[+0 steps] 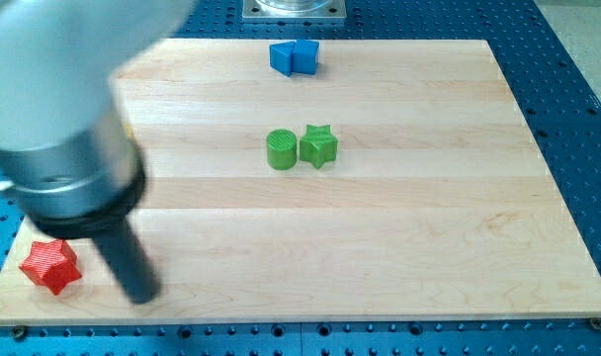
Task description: Slide the red circle to the right of the red star
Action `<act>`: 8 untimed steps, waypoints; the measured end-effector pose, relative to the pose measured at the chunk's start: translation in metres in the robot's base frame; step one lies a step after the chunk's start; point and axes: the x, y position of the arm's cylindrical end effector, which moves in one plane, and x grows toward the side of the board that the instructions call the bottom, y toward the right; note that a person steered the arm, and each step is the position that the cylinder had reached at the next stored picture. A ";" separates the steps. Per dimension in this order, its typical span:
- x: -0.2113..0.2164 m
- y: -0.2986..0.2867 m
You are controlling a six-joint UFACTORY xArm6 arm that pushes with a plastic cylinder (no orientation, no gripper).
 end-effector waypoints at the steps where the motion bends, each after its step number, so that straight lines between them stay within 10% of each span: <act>1: 0.003 0.036; 6: -0.055 0.015; 8: -0.061 0.122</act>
